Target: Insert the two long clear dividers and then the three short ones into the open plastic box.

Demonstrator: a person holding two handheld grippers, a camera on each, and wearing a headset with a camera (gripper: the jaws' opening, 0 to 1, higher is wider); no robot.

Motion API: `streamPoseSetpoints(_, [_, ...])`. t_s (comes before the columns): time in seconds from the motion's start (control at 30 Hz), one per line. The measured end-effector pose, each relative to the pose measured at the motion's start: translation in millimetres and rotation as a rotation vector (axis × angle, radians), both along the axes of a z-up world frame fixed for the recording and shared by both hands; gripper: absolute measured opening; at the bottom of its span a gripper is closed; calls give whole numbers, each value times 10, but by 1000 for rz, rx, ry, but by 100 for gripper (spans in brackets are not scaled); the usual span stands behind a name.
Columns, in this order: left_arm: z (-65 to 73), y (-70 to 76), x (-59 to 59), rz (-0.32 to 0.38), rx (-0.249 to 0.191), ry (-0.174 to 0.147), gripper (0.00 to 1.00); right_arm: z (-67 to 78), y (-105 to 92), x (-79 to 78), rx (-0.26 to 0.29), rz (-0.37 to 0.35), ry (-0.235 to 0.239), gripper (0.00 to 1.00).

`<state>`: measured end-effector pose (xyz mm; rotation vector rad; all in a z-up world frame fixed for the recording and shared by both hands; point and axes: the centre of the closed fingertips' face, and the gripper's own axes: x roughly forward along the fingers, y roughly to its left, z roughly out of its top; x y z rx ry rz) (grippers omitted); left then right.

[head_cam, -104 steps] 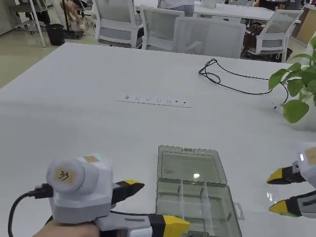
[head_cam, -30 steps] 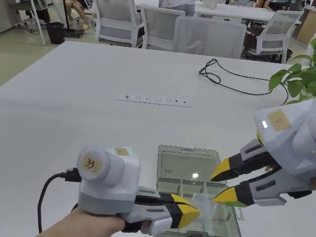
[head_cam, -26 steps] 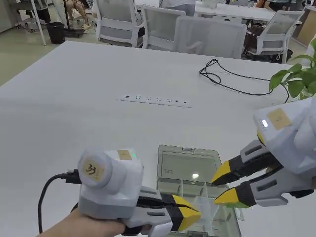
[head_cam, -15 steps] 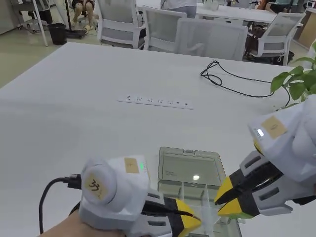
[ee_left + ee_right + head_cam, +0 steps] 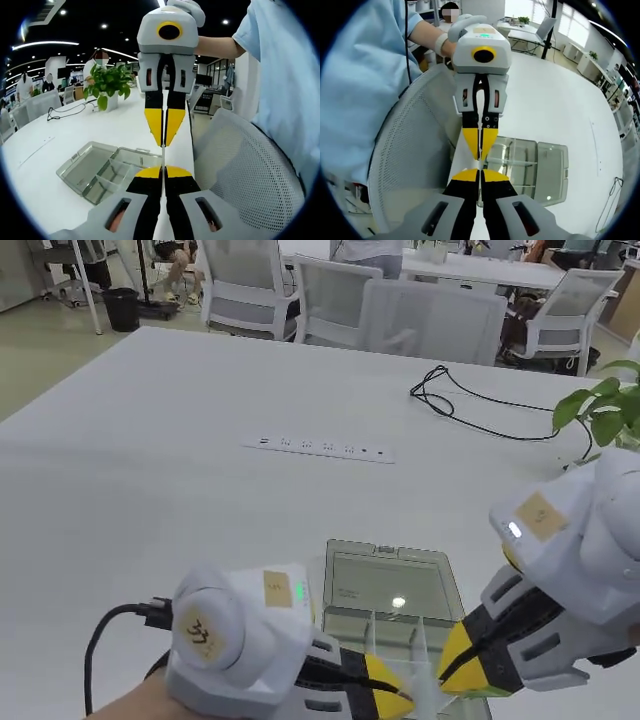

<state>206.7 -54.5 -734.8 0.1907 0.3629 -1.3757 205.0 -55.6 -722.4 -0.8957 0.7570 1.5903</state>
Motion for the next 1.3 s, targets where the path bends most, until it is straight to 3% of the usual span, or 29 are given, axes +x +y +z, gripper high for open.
streamPoseSetpoints(0.4, [-44, -11, 45, 29, 11, 23, 0, 29, 6, 28, -1, -25, 6, 2])
streamPoseSetpoints(0.57, [-83, 46, 143, 90, 31, 14, 28, 45, -88, 164, -17, -55, -20, 2])
streamPoseSetpoints(0.67, [-110, 110, 194, 137, 30, 10, 40, 33, -213, 316, -50, -105, -51, 2])
streamPoseSetpoints(0.8, [-183, 195, 251, 191, 50, 17, 59, 15, -329, 441, -76, -149, -59, 2])
streamPoseSetpoints(0.93, [-220, 260, 281, 235, 54, 30, 71, -41, -429, 561, -108, -175, -63, 2])
streamPoseSetpoints(1.07, [-284, 355, 379, 323, 84, 37, 100, -82, -458, 576, -131, -188, -61, 2])
streamPoseSetpoints(1.1, [-310, 391, 386, 337, 100, 42, 100, -94, -465, 585, -136, -192, -63, 2])
streamPoseSetpoints(1.3, [-318, 436, 388, 345, 87, 54, 100, -177, -494, 580, -162, -193, -47, 2])
